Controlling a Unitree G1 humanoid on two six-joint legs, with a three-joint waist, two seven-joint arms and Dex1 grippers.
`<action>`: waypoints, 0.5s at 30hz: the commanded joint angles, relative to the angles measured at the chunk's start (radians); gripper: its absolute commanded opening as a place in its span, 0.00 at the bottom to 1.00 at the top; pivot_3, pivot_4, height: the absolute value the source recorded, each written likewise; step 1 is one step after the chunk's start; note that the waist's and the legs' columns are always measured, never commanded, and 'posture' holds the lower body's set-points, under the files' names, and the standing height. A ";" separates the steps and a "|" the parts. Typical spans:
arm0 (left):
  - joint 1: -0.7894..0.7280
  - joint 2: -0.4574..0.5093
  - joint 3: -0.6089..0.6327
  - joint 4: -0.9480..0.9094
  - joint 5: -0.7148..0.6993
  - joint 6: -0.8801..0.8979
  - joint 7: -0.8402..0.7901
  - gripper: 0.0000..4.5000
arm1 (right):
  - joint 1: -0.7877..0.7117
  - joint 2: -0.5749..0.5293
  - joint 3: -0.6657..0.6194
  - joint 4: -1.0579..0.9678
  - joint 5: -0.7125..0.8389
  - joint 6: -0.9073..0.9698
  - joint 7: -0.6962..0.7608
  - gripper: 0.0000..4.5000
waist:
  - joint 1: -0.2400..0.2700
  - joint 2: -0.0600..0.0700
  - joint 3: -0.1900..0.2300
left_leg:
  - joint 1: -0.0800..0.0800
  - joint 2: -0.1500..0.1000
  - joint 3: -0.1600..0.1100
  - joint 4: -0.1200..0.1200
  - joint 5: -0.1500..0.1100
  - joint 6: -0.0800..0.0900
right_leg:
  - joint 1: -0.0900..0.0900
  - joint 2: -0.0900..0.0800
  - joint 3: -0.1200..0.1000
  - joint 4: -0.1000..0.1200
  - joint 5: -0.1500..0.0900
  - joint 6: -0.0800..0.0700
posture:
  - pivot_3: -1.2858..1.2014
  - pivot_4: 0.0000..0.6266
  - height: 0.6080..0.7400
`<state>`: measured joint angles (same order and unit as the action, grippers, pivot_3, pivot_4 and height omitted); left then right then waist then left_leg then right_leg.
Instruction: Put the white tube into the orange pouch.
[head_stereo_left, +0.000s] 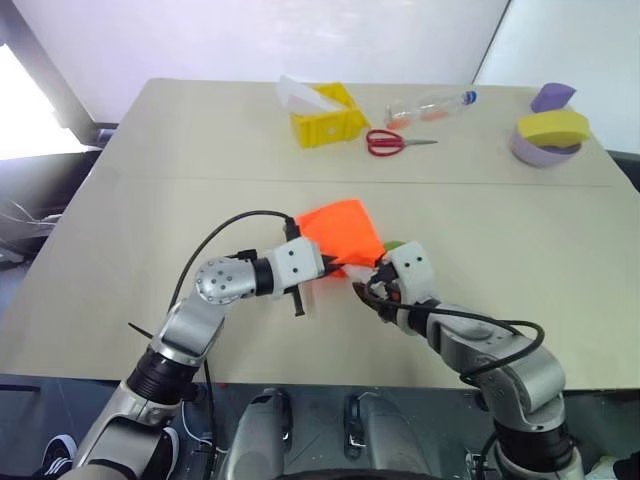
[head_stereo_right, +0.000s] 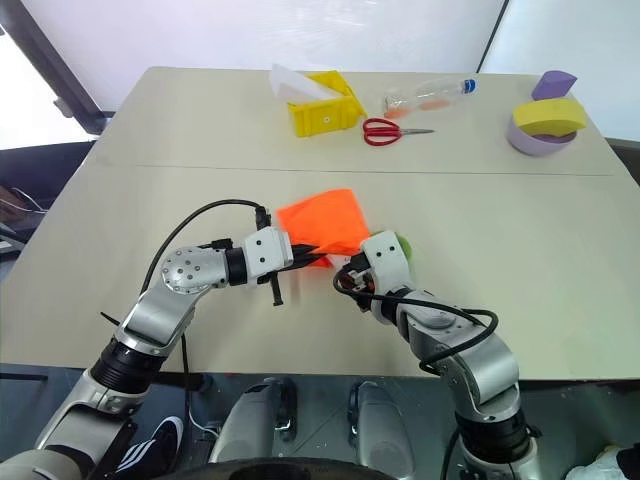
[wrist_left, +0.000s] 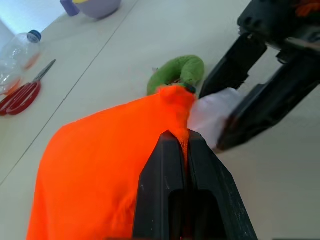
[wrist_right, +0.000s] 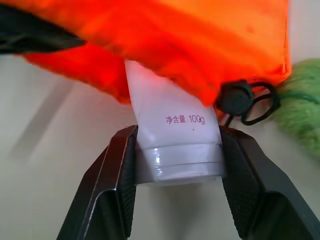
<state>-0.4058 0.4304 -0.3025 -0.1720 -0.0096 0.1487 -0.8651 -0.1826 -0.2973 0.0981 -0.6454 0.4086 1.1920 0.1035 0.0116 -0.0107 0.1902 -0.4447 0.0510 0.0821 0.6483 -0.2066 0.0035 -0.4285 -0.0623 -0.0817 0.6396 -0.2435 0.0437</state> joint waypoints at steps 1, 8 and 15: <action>-0.001 -0.005 -0.006 -0.042 -0.006 -0.007 0.007 0.00 | -0.036 0.017 0.019 -0.006 -0.013 -0.003 -0.003 0.41 | 0.000 0.000 0.000 | 0.000 0.000 0.000 0.000 0.000 0.000 | 0.000 0.000 0.000 0.000 0.000 0.000 | 0.52 0.24 1.00; -0.010 -0.015 -0.004 -0.035 -0.004 -0.012 0.012 0.00 | -0.095 0.079 0.045 0.064 -0.042 0.032 -0.029 0.41 | -0.001 0.000 0.000 | 0.000 0.000 0.000 0.000 0.000 0.000 | 0.000 0.000 0.000 0.000 0.000 0.000 | 0.52 0.24 1.00; -0.010 -0.015 -0.005 -0.036 -0.004 -0.007 0.012 0.00 | -0.119 0.131 0.015 0.113 -0.070 0.022 -0.055 0.41 | -0.001 0.000 0.000 | 0.000 0.000 0.000 0.000 0.000 0.000 | 0.000 0.000 0.000 0.001 0.000 0.000 | 0.52 0.24 1.00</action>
<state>-0.4061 0.4174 -0.3031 -0.1720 -0.0096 0.1479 -0.8557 -0.2867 -0.1812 0.1351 -0.5322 0.3488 1.2281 0.0609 0.0101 -0.0106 0.1902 -0.4445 0.0510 0.0825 0.6485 -0.2065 0.0035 -0.4288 -0.0623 -0.0816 0.6408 -0.2434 0.0437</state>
